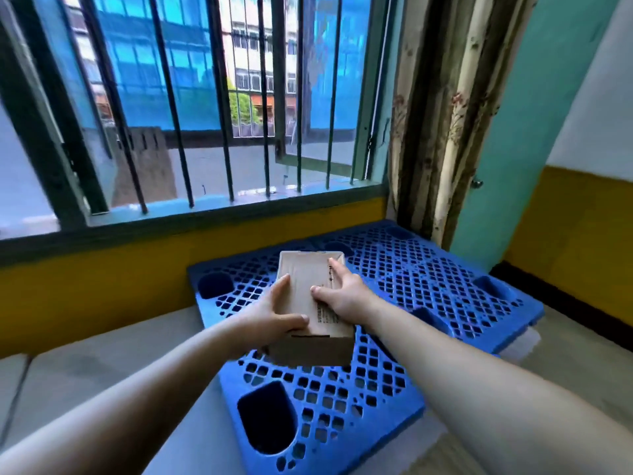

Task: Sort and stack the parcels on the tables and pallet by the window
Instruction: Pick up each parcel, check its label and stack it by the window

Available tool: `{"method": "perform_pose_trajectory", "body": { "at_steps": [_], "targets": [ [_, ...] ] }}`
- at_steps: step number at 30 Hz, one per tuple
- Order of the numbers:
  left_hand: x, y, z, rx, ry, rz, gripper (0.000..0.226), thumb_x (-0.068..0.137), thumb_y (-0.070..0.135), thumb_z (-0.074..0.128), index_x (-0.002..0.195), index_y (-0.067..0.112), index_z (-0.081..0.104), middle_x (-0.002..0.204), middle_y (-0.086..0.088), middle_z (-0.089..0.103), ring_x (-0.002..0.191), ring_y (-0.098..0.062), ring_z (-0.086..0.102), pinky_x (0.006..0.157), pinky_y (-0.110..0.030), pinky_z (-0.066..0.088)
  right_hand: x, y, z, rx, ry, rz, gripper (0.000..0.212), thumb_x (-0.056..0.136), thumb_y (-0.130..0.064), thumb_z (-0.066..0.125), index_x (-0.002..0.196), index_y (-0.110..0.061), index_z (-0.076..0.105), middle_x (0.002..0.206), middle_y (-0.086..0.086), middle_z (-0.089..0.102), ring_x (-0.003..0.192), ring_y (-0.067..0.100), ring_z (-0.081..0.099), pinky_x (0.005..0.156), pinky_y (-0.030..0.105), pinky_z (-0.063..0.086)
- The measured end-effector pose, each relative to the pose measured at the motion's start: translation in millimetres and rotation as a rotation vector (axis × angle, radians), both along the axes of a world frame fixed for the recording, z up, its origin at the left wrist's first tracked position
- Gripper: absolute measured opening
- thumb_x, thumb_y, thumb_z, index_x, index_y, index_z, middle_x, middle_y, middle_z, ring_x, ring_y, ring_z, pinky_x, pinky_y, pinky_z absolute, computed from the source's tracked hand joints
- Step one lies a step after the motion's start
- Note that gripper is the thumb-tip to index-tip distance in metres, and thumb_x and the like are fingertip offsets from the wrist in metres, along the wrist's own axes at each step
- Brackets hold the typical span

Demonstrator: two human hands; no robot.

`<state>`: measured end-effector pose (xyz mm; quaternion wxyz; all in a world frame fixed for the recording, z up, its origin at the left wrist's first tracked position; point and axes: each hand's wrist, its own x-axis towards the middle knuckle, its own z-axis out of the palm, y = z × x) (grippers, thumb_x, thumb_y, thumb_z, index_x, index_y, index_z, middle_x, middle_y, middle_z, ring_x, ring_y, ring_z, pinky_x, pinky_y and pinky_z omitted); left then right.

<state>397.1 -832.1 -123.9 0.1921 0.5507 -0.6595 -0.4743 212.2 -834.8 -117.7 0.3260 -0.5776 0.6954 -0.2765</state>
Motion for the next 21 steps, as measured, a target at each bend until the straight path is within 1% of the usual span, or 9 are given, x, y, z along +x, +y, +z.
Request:
{"method": "perform_pose_trajectory", "body": {
  "at_steps": [2,5,8,11,13,15,16,18,21],
  "targets": [
    [13,-20,-9,0.040,0.046,0.053,0.094,0.081,0.035,0.074,0.148,0.049,0.010,0.137,-0.003,0.039,0.095,-0.023,0.065,0.076,-0.043,0.059,13,-29,-6,0.017,0.005,0.037,0.083,0.089,-0.048,0.065,0.156,-0.036,0.018,0.156,0.008,0.026,0.138,0.028,0.038,0.113,0.038,0.034],
    [29,-41,-27,0.089,0.113,0.136,0.095,0.080,0.030,0.076,0.148,0.048,0.012,0.127,-0.001,0.046,0.092,-0.025,0.067,0.073,-0.047,0.059,32,-65,-21,0.042,0.009,0.105,0.082,0.089,-0.044,0.067,0.155,-0.036,0.019,0.154,0.008,0.031,0.132,0.027,0.045,0.106,0.032,0.038],
    [47,-52,-45,0.126,0.167,0.229,0.095,0.081,0.026,0.075,0.149,0.045,0.012,0.123,-0.002,0.053,0.084,-0.018,0.067,0.058,-0.033,0.056,54,-95,-41,0.083,-0.028,0.182,0.083,0.088,-0.042,0.069,0.155,-0.037,0.021,0.153,0.007,0.033,0.129,0.026,0.048,0.104,0.032,0.042],
    [61,-65,-61,0.113,0.190,0.306,0.095,0.082,0.022,0.074,0.151,0.040,0.011,0.127,0.000,0.049,0.086,-0.009,0.062,0.057,-0.020,0.051,77,-122,-58,0.094,-0.084,0.250,0.084,0.086,-0.038,0.072,0.154,-0.035,0.024,0.152,0.006,0.035,0.131,0.023,0.047,0.108,0.035,0.042],
    [66,-73,-68,0.043,0.115,0.349,0.096,0.080,0.024,0.075,0.152,0.036,0.012,0.134,0.003,0.041,0.101,-0.007,0.056,0.075,-0.015,0.049,88,-139,-68,0.055,-0.122,0.297,0.085,0.084,-0.034,0.074,0.154,-0.033,0.026,0.151,0.004,0.037,0.132,0.020,0.046,0.111,0.035,0.039],
    [70,-82,-77,-0.042,0.018,0.383,0.098,0.078,0.027,0.077,0.152,0.033,0.013,0.150,0.002,0.029,0.125,-0.013,0.044,0.102,-0.026,0.041,96,-151,-79,0.005,-0.124,0.354,0.085,0.084,-0.033,0.074,0.154,-0.032,0.027,0.151,0.002,0.033,0.134,0.018,0.041,0.113,0.034,0.036],
    [71,-86,-81,-0.066,-0.001,0.398,0.098,0.078,0.028,0.077,0.152,0.033,0.013,0.154,0.001,0.022,0.132,-0.016,0.037,0.108,-0.031,0.036,99,-157,-83,-0.014,-0.123,0.379,0.084,0.084,-0.033,0.074,0.154,-0.033,0.026,0.152,0.000,0.030,0.135,0.017,0.039,0.113,0.034,0.034],
    [70,-92,-86,-0.087,0.011,0.436,0.096,0.078,0.028,0.077,0.151,0.035,0.015,0.156,0.004,0.016,0.136,-0.017,0.031,0.111,-0.033,0.033,103,-168,-90,-0.050,-0.131,0.402,0.083,0.085,-0.033,0.073,0.154,-0.030,0.026,0.152,0.000,0.030,0.138,0.016,0.035,0.114,0.032,0.031],
    [69,-115,-90,-0.102,0.028,0.556,0.087,0.079,0.023,0.076,0.150,0.024,0.025,0.154,0.001,0.021,0.134,-0.014,0.032,0.105,-0.021,0.029,109,-201,-98,-0.048,-0.093,0.457,0.079,0.088,-0.029,0.070,0.154,-0.021,0.028,0.153,0.002,0.032,0.141,0.017,0.032,0.114,0.029,0.025]
  ]
}}
